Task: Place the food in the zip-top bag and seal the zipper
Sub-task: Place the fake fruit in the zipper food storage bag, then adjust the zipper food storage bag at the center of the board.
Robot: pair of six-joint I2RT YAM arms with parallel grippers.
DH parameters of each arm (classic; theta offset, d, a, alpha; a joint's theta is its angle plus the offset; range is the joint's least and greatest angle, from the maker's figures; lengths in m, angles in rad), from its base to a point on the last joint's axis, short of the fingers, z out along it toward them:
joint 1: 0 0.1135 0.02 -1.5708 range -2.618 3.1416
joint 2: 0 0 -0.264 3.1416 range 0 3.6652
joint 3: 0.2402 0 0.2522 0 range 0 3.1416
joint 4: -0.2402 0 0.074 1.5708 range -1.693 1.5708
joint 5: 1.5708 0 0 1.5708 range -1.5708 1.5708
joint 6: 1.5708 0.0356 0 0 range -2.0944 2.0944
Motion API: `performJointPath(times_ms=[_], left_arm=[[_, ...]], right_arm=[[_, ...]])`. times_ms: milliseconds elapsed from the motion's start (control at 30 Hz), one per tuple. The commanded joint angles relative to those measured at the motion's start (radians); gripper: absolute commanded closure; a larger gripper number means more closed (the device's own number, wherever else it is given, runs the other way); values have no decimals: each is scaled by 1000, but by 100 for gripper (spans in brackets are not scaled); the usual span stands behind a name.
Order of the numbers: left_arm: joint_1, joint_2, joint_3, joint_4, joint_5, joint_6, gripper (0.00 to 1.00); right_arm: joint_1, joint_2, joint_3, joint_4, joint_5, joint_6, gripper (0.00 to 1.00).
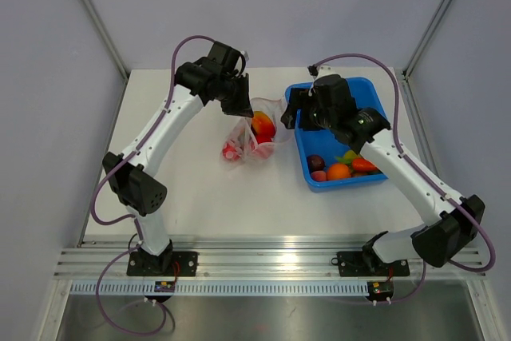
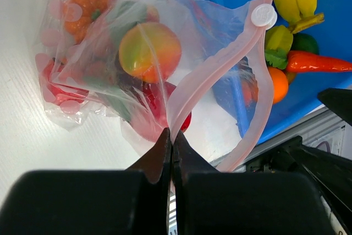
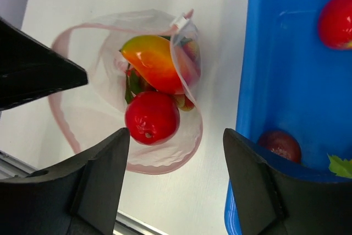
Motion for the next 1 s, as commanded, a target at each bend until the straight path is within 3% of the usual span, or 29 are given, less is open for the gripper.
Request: performJointPath(times_ms=[0, 133, 233, 267, 367, 467, 567, 700, 833, 867, 900, 933, 967], left_arm=[[6, -30, 45, 38, 31, 3, 100], [6, -35, 45, 34, 32, 6, 100], [6, -47, 41, 40, 23, 12, 100], [6, -48, 44, 45, 14, 17, 100], [17, -30, 129, 10, -9, 44, 100], [36, 39, 319, -87, -29, 75, 100], [63, 31, 368, -85, -47, 86, 100], [83, -28, 227, -6, -40, 95, 100], [81, -4, 75, 31, 1, 87, 100], [81, -1, 43, 44, 14, 83, 100], [81, 5, 17, 55, 26, 74, 100], [79, 14, -13, 60, 49, 72, 100], [76, 14, -19, 61, 57, 72, 100]], right_arm=[[-7, 23, -42, -21, -22, 36, 25], [-7, 78, -64, -24, -64, 59, 31], [-7, 138, -33, -44, -114, 61, 59], [-7, 153, -19, -44, -114, 58, 84], [-9, 183, 88, -58, -87, 15, 100], [-9, 210, 232, -88, -44, -31, 100], [-10, 224, 309, -102, -33, -54, 100], [-19, 279, 328, -139, -4, -56, 100], [-61, 301, 213, -116, -22, -16, 100], [-77, 301, 202, -118, -44, -10, 93], [-97, 296, 202, -142, -58, -5, 79], [-99, 261, 193, -148, -64, -19, 40], [-99, 232, 184, -148, -70, -31, 27]])
